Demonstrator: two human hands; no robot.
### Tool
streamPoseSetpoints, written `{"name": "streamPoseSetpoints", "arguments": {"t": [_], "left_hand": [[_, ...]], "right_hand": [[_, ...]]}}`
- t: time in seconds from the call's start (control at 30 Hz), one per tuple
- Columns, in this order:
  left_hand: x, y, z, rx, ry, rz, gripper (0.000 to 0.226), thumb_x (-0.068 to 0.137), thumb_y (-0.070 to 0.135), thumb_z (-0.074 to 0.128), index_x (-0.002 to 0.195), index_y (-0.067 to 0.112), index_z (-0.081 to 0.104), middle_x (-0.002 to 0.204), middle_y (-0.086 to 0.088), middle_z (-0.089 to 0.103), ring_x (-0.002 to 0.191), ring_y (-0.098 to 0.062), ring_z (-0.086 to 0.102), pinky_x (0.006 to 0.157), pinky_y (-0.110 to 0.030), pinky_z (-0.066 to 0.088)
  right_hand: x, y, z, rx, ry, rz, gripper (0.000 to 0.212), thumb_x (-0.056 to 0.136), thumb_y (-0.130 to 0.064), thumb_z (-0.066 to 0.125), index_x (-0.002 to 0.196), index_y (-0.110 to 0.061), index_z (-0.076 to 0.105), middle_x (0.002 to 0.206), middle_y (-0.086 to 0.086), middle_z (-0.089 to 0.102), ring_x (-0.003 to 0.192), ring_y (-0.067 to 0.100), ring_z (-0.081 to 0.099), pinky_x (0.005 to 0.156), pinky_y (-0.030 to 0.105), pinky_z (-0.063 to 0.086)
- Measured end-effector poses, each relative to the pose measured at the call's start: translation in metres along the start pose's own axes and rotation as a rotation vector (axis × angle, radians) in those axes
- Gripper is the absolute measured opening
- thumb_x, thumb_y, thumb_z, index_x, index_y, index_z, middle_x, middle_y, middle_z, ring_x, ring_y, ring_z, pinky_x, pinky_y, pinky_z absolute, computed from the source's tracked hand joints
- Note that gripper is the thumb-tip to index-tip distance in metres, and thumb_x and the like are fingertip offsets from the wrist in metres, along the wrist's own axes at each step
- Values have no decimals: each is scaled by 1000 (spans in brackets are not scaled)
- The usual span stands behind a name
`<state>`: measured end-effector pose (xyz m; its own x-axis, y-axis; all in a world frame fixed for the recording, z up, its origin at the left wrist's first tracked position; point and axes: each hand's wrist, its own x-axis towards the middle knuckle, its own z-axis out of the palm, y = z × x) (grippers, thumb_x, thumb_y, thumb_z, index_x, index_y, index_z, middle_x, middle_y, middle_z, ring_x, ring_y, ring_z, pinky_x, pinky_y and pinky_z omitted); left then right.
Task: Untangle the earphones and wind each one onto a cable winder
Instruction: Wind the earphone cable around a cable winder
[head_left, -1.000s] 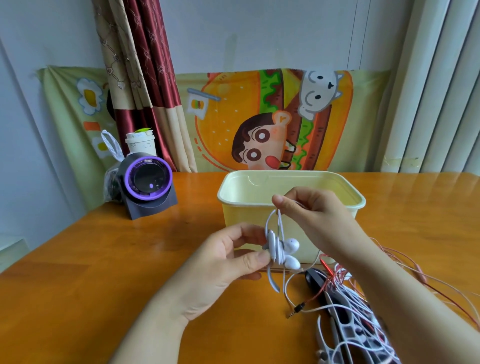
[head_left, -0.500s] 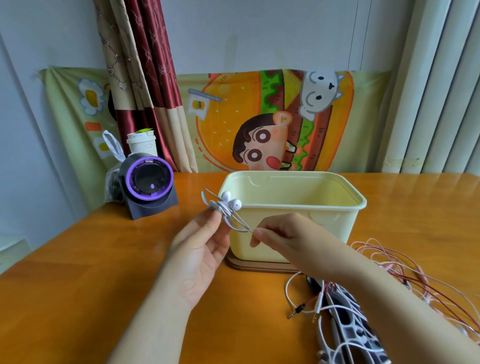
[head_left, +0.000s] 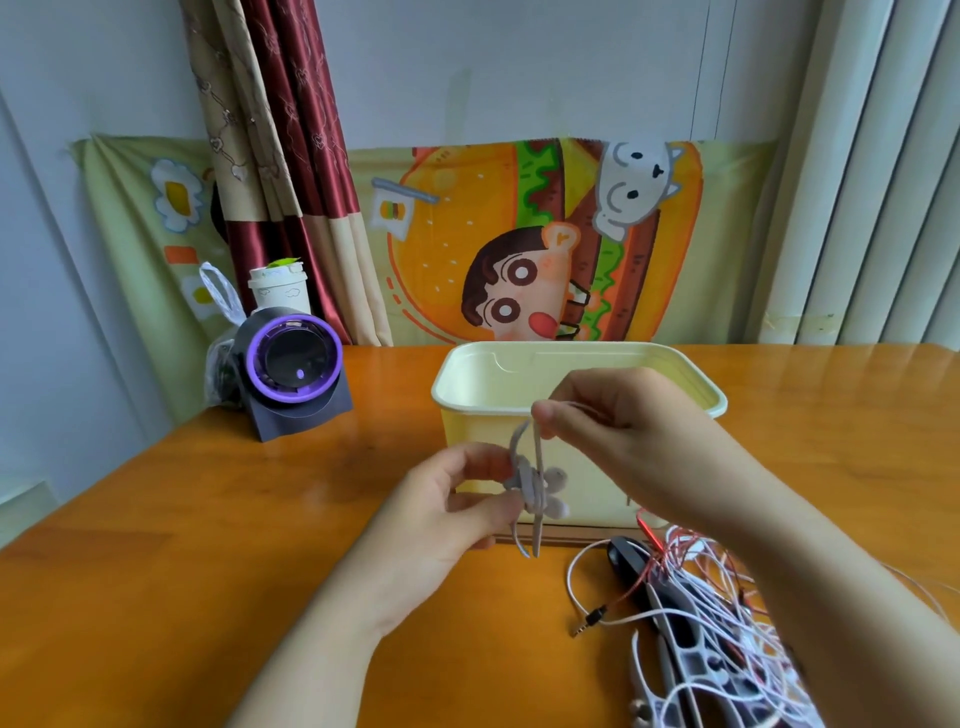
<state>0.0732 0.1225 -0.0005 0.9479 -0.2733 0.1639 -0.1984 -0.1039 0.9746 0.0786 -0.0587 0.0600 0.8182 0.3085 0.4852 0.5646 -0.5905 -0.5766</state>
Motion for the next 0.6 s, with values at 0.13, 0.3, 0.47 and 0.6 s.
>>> {"name": "streamPoseSetpoints", "arguments": {"t": [0.13,0.3,0.47,0.6], "left_hand": [[-3,1,0,31,-59,19,32,76,33,70,106,25,63,113,3,71,100,-19,69,66,-22,43],[-3,2,0,-174,-87,39,22,75,20,77,93,31,74,100,6,72,81,-7,65,61,-17,45],[2,3,-4,-704,-27,4,55,43,20,98,94,18,77,94,-5,71,71,-9,65,56,-18,50],[7,1,-7,-860,116,-23,58,42,23,98,95,15,77,98,-5,72,73,-10,67,53,-17,51]], "right_hand": [[2,6,2,15,67,9,27,90,-35,59,69,-18,62,47,-9,42,47,4,40,48,15,32],[5,17,9,89,62,106,29,91,-35,58,65,-22,60,46,-11,41,43,5,37,44,14,29],[2,20,29,163,-98,169,43,94,-37,51,52,-31,58,50,-3,32,43,7,24,41,17,21],[0,15,34,137,-174,135,42,99,-30,46,59,-28,59,48,-11,39,43,6,31,45,16,26]]}}
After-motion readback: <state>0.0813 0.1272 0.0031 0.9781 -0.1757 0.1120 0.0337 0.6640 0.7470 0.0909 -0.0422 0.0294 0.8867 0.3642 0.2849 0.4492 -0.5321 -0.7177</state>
